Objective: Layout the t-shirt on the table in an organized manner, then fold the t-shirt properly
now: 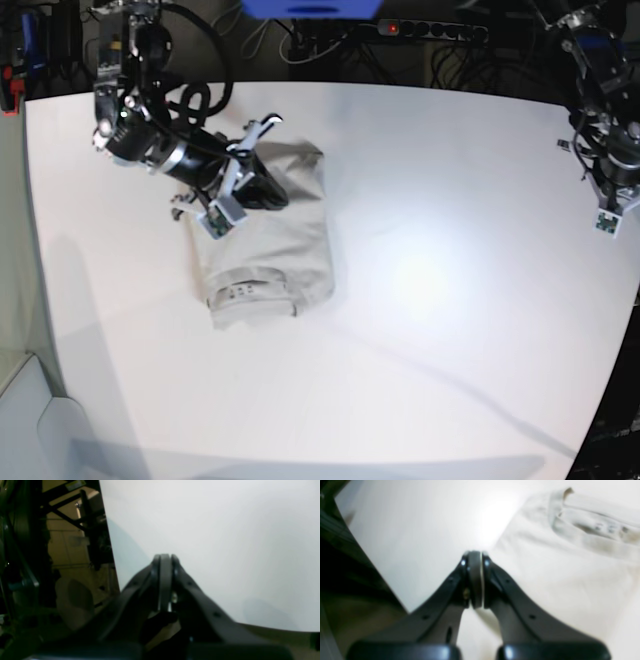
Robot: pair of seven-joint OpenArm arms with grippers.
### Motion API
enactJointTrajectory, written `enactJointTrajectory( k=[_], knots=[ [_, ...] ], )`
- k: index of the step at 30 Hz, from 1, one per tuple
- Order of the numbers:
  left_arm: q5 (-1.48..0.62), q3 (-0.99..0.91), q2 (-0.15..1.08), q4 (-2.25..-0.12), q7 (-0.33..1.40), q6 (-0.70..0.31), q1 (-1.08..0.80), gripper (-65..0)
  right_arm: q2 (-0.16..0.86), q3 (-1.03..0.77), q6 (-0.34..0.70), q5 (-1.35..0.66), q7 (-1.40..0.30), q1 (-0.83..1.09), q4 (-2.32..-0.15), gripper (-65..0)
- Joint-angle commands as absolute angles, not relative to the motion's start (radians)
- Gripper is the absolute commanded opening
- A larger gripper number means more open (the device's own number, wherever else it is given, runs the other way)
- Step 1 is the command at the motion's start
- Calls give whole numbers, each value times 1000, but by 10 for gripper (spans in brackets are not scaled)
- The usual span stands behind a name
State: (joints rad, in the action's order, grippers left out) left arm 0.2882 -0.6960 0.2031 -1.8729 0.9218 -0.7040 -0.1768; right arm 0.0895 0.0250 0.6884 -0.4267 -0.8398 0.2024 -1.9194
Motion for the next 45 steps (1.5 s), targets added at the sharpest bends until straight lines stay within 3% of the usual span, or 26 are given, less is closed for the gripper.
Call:
enactJointTrajectory(
  k=[1, 14, 21, 25, 31, 40, 45],
  knots=[
    [297, -716, 211, -1906, 915, -698, -173, -649, 94, -2, 698, -441, -829, 209, -1946, -650],
    [297, -710, 107, -1957, 911, -698, -398, -649, 157, -498, 698, -441, -803, 483, -1959, -650],
    [297, -613, 47, -1962, 903, -698, -509, -649, 156, -628, 698, -424, -687, 654, -1940, -650],
    [297, -496, 41, -1936, 903, -698, -562, -649, 122, -634, 698, -297, -651, 668, -1874, -650],
    [300, -395, 39, -1747, 883, -698, -565, -649, 51, -634, 698, -165, -512, 662, -1684, -650],
    [298, -289, 48, -1374, 568, -698, -559, -649, 44, -625, 698, -165, -464, 622, -1420, -650],
    [298, -259, 51, -1193, 452, -698, -541, -649, 44, -624, 698, -163, -311, 578, -1194, -650]
  ],
)
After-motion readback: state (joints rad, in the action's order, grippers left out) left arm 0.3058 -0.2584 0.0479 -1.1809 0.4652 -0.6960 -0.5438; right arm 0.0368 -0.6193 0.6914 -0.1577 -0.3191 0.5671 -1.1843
